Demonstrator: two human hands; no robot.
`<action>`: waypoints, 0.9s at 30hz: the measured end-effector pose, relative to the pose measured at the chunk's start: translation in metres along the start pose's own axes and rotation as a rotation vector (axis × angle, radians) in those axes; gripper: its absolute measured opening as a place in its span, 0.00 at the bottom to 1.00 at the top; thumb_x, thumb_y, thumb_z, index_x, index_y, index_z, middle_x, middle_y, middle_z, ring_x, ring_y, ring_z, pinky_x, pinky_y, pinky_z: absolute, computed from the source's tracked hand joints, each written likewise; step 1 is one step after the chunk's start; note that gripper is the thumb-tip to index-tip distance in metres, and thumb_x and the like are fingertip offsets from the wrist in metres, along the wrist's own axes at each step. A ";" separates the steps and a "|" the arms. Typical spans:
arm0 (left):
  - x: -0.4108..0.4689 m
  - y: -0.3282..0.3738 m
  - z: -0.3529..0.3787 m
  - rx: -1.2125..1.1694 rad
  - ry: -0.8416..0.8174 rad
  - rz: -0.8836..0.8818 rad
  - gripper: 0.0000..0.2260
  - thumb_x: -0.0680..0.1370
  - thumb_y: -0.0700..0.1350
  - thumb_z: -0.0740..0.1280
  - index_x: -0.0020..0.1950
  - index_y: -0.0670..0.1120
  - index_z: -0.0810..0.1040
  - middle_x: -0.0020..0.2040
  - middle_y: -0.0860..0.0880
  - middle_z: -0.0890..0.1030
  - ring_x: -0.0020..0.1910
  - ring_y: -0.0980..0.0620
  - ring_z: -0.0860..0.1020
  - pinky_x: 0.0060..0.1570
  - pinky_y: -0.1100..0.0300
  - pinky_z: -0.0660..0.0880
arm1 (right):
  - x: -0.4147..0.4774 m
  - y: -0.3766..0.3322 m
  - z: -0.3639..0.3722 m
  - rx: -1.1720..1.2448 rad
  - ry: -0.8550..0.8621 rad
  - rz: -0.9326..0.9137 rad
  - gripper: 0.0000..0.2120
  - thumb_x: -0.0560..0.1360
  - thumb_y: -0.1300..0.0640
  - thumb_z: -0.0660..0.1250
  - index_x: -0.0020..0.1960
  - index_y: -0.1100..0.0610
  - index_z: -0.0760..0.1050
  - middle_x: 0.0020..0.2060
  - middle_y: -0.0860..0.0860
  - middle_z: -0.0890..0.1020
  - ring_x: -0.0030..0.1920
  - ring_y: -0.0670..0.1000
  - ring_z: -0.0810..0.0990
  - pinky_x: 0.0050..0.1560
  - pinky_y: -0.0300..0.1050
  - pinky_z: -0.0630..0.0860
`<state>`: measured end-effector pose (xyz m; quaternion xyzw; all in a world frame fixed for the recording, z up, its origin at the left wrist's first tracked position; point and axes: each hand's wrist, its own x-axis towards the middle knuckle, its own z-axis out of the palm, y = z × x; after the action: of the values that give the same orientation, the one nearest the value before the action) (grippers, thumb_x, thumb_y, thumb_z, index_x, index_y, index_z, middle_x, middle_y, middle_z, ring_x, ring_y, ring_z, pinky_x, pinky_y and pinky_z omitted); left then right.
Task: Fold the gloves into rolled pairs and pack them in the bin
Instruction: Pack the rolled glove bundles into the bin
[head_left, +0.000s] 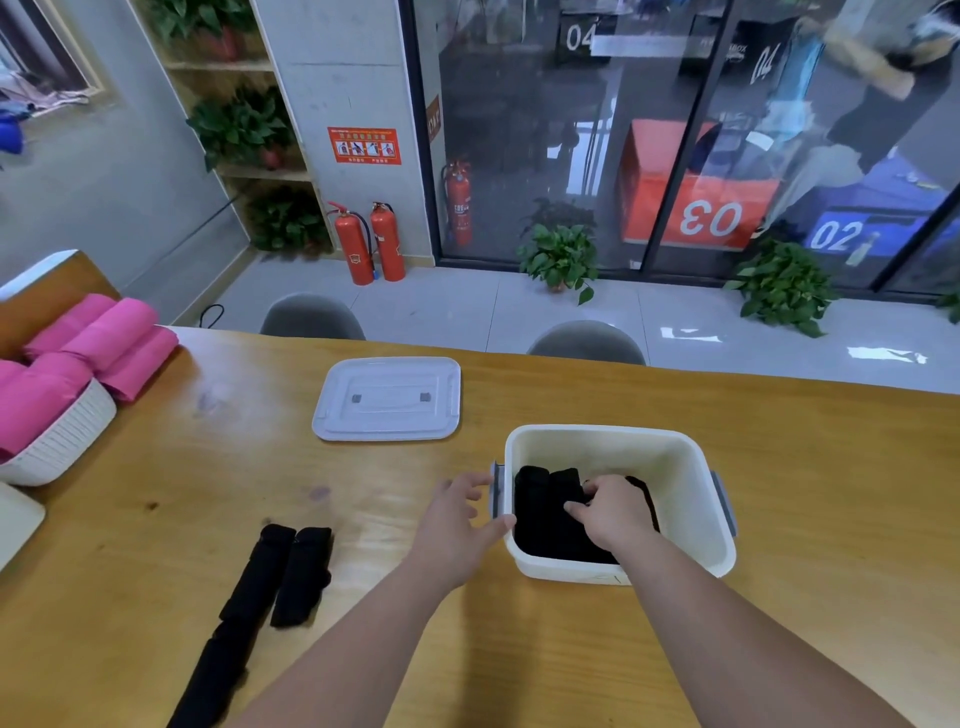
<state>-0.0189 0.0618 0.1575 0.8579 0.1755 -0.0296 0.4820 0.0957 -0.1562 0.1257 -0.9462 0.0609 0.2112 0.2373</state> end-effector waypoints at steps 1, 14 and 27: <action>0.000 0.000 0.000 -0.004 0.001 0.000 0.27 0.76 0.57 0.78 0.73 0.60 0.74 0.61 0.58 0.73 0.55 0.62 0.76 0.45 0.71 0.70 | -0.003 -0.002 0.000 -0.066 0.028 -0.004 0.14 0.76 0.45 0.76 0.57 0.51 0.81 0.44 0.47 0.84 0.45 0.52 0.83 0.43 0.47 0.80; -0.008 -0.006 -0.015 0.019 0.026 -0.005 0.29 0.75 0.61 0.77 0.74 0.59 0.73 0.63 0.56 0.72 0.56 0.60 0.76 0.47 0.66 0.72 | -0.032 -0.035 -0.032 0.014 0.125 -0.150 0.24 0.77 0.38 0.74 0.68 0.48 0.76 0.56 0.46 0.83 0.55 0.51 0.82 0.52 0.51 0.81; -0.050 -0.059 -0.082 -0.042 0.190 -0.109 0.28 0.76 0.58 0.77 0.74 0.57 0.73 0.65 0.56 0.75 0.60 0.58 0.76 0.53 0.60 0.76 | -0.089 -0.139 -0.003 0.262 -0.050 -0.495 0.22 0.75 0.41 0.77 0.66 0.43 0.77 0.55 0.42 0.81 0.51 0.42 0.80 0.43 0.43 0.78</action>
<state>-0.0953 0.1447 0.1644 0.8357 0.2673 0.0292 0.4789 0.0463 -0.0341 0.2245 -0.8881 -0.1510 0.1603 0.4034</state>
